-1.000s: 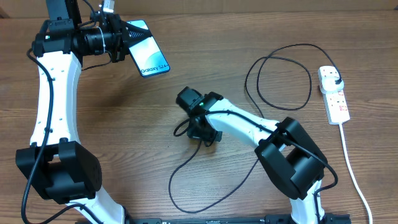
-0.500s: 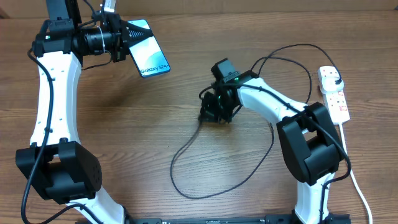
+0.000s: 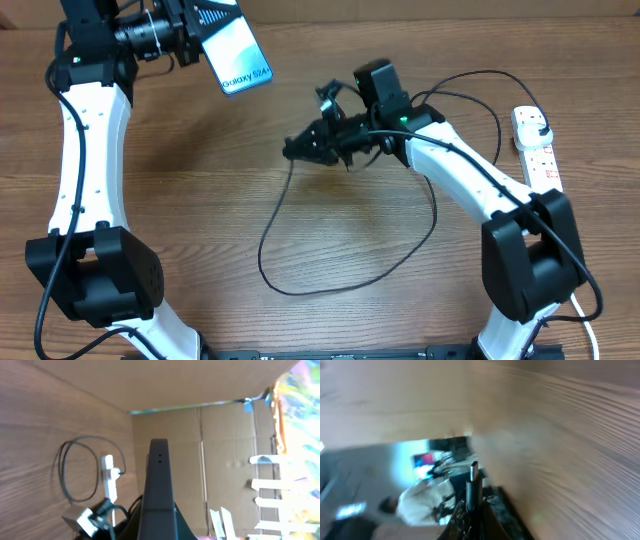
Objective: Plug charger to phone and switch on socket
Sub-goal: 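Lift the connector with the right gripper up toward the phone's bottom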
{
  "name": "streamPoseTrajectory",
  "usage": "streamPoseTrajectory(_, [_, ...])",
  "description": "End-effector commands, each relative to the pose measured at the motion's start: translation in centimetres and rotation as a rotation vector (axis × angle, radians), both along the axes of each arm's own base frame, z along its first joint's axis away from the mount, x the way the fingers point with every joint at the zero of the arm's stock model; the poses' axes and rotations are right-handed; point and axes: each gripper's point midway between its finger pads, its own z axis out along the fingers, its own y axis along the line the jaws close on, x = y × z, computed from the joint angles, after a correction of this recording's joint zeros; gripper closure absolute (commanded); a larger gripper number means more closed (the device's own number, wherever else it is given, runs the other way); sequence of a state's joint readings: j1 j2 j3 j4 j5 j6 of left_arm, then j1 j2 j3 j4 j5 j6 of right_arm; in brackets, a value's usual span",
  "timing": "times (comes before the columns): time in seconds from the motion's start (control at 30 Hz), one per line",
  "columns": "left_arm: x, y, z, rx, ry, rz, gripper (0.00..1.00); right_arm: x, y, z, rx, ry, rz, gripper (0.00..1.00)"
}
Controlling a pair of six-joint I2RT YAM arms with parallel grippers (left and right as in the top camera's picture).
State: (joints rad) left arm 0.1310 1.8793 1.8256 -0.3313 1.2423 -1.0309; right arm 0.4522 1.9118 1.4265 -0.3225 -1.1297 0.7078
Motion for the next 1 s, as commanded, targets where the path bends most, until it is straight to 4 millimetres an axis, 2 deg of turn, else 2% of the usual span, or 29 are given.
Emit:
streamPoseTrajectory(0.0, [-0.5, -0.3, 2.8, -0.062, 0.01, -0.021, 0.96, -2.4, 0.1, 5.4, 0.176, 0.035, 0.152, 0.96])
streamPoseTrajectory(0.07, [-0.2, -0.2, 4.4, -0.076, -0.054, -0.018, 0.96, -2.6, 0.3, 7.6, 0.24, 0.008, 0.202, 0.96])
streamPoseTrajectory(0.27, [-0.6, -0.3, 8.8, -0.11, -0.223, -0.032, 0.96, -2.4, 0.4, 11.6, 0.319, -0.091, 0.231, 0.96])
streamPoseTrajectory(0.37, [-0.9, -0.4, 9.7, -0.119, -0.251, -0.037, 0.96, -2.4, 0.4, 13.4, 0.352, -0.133, 0.225, 0.96])
streamPoseTrajectory(0.47, [-0.9, -0.4, 9.8, -0.136, -0.221, -0.038, 0.96, -2.6, 0.0, 16.4, 0.422, -0.217, 0.199, 0.96])
streamPoseTrajectory(0.53, [-1.0, -0.7, 9.7, -0.142, -0.206, -0.047, 0.96, -2.6, -0.1, 17.2, 0.447, -0.238, 0.184, 0.96])
streamPoseTrajectory(0.73, [-1.5, -1.8, 9.6, -0.145, -0.19, -0.084, 0.96, -2.2, 0.0, 17.7, 0.463, -0.23, 0.152, 0.96])
streamPoseTrajectory(0.97, [-1.9, -2.3, 9.5, -0.122, -0.232, -0.113, 0.96, -1.9, -0.2, 18.9, 0.517, -0.303, 0.117, 0.96])
